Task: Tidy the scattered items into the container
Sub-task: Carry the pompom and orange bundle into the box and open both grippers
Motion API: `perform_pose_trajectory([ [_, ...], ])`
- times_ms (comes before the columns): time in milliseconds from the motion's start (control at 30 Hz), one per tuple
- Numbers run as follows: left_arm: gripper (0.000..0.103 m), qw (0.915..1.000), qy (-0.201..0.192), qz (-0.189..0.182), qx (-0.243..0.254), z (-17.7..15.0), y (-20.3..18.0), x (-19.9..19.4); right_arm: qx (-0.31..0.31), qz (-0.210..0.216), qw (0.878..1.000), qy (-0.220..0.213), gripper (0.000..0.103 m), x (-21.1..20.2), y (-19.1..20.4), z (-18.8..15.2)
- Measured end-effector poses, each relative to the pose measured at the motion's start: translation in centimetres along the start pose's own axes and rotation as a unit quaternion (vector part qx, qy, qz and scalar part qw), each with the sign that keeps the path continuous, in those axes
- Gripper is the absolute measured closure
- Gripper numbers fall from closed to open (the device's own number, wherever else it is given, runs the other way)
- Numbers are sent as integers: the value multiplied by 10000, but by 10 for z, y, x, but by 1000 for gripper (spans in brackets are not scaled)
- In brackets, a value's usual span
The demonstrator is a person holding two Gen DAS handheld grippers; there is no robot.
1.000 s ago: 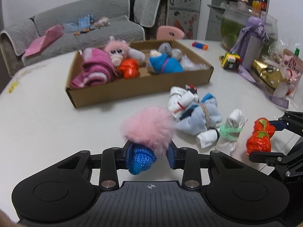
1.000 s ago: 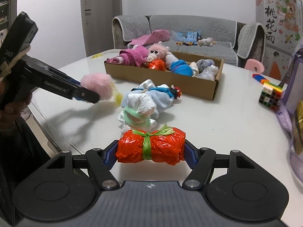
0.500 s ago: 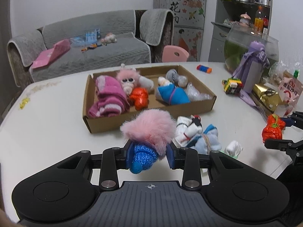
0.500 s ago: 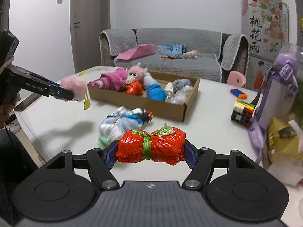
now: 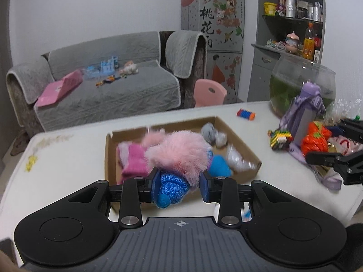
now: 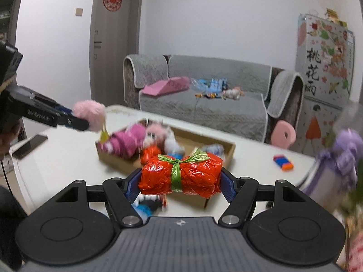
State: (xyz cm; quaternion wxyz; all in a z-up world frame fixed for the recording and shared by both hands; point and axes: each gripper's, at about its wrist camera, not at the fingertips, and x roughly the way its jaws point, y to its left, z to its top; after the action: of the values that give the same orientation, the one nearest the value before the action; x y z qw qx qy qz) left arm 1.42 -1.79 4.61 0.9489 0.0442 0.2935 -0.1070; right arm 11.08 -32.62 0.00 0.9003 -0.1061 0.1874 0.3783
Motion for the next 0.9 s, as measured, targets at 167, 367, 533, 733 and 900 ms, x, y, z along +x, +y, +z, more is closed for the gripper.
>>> perform_pose_trajectory([
  [167, 61, 9999, -72, -16, 85, 22, -5, 16, -32, 75, 9999, -125, 38, 23, -10, 27],
  [367, 61, 10000, -28, 7, 11, 33, -7, 44, 2, 166, 9999, -38, 38, 55, -17, 40],
  [533, 61, 9998, 119, 122, -48, 36, -3, 76, -46, 200, 9996, 175, 38, 87, -19, 44],
  [733, 61, 9992, 264, 236, -163, 37, 4, 106, -49, 260, 9988, 419, 38, 114, -22, 42],
  [900, 61, 9982, 469, 246, -264, 34, 10, 131, -44, 294, 9977, 609, 38, 131, -22, 43],
])
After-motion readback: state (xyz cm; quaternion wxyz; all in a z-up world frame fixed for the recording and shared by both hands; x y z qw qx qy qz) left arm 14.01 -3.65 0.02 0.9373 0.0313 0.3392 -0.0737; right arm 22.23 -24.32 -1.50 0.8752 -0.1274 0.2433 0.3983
